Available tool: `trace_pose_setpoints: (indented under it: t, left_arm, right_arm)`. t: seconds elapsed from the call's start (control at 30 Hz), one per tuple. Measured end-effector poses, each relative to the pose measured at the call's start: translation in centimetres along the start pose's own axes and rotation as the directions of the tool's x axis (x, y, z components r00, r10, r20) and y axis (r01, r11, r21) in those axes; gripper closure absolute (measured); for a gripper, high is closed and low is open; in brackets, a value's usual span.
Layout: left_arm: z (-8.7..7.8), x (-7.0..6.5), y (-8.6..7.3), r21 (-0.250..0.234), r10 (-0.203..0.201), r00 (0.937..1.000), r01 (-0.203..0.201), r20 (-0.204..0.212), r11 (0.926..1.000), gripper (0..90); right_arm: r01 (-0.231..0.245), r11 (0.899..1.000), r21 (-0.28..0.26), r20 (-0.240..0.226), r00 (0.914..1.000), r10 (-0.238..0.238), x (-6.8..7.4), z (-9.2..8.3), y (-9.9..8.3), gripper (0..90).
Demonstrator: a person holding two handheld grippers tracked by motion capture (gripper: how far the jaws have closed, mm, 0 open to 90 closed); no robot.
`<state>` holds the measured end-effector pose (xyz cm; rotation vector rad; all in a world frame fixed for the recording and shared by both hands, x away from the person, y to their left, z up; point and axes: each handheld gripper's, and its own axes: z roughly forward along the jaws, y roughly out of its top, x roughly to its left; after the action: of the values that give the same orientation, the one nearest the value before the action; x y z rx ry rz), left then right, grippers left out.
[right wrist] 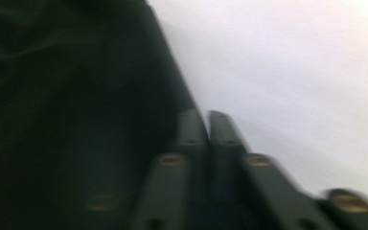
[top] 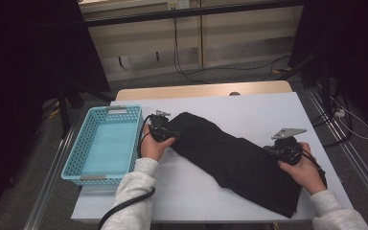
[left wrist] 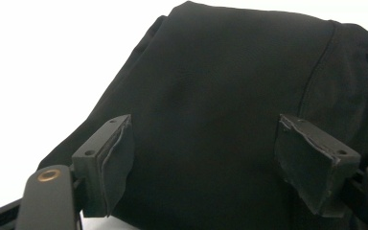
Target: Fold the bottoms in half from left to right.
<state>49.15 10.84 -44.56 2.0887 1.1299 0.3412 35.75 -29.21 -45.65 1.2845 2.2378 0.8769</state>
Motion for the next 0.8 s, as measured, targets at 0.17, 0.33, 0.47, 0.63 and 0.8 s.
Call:
trace_pose_setpoints:
  t: [0.17,0.33,0.47,0.63,0.8]
  left_arm:
    - [0.1,0.1,0.0,0.004,0.005,0.9999,-0.005,-0.014,1.0,21.8]
    - [-0.1,0.6,0.3,0.011,-0.001,0.9999,0.001,-0.011,0.9999,20.9]
    - [-0.4,0.4,0.4,0.003,0.002,0.9999,-0.002,-0.014,1.0,20.6]
    - [-0.4,0.1,0.3,0.004,0.007,0.9999,-0.007,-0.008,1.0,20.4]
    - [-0.6,0.1,0.4,0.002,0.008,0.9999,-0.008,-0.012,1.0,20.4]
  right_arm:
    - [-0.042,0.997,-0.059,0.026,0.9987,0.044,-1.2,-0.5,0.2,85.4]
    - [-0.059,0.995,-0.087,0.046,0.997,0.063,-1.5,-2.1,-0.5,75.6]
    - [-0.068,0.995,-0.074,0.046,0.9964,0.071,-2.0,-3.7,-2.1,72.3]
    - [-0.074,0.996,-0.058,0.042,0.9962,0.077,-2.2,-4.9,-4.2,69.4]
    - [-0.076,0.997,-0.023,0.028,0.9967,0.077,-2.3,-4.3,-5.1,87.2]
